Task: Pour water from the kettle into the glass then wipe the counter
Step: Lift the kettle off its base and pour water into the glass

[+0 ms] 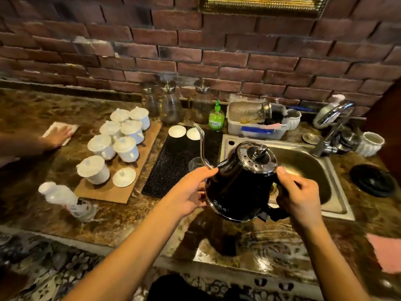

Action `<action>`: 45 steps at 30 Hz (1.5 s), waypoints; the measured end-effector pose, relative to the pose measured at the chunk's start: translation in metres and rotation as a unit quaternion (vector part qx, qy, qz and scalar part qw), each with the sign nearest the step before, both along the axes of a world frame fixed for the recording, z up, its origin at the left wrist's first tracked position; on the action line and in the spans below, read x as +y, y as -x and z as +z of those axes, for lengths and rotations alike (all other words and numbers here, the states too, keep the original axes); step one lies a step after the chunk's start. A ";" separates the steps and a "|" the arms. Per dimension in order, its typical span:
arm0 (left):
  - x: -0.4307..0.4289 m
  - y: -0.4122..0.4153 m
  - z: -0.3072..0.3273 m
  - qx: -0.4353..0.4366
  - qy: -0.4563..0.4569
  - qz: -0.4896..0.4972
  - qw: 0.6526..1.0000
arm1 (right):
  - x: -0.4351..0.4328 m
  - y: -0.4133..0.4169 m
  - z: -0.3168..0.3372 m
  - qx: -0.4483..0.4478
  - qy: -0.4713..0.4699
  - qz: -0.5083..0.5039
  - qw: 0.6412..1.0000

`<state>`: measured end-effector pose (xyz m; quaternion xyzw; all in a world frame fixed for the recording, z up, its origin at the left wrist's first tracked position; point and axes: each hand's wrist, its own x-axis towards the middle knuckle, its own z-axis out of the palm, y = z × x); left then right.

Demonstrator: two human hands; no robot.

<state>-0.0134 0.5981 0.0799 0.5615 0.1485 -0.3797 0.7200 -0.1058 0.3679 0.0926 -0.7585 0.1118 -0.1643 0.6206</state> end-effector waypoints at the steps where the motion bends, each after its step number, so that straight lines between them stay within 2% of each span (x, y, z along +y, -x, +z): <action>1: 0.006 -0.008 0.001 -0.003 0.000 -0.016 1.000 | 0.009 0.000 -0.001 -0.002 0.000 -0.016 1.000; 4: 0.019 -0.026 0.006 -0.007 0.010 -0.055 0.998 | 0.036 0.001 0.000 -0.004 -0.005 -0.056 0.998; 14: 0.043 -0.041 -0.008 -0.002 0.045 -0.136 0.990 | 0.111 0.034 0.007 -0.009 0.072 -0.193 0.979; 19: 0.048 -0.020 -0.017 -0.002 0.061 -0.162 0.985 | 0.130 0.059 0.014 -0.017 0.110 -0.221 0.969; 23: 0.051 0.006 -0.015 0.022 0.088 -0.150 0.985 | 0.141 0.089 0.018 -0.019 0.097 -0.228 0.969; 32: 0.056 0.058 -0.007 0.041 0.051 -0.141 0.988 | 0.160 0.143 0.023 -0.013 0.092 -0.262 0.961; 38: 0.058 0.064 -0.012 0.044 0.071 -0.160 0.984 | 0.172 0.154 0.018 -0.019 0.073 -0.274 0.959; 45: 0.050 0.045 -0.023 0.065 0.096 -0.201 0.973 | 0.176 0.137 0.009 -0.005 0.136 -0.312 0.940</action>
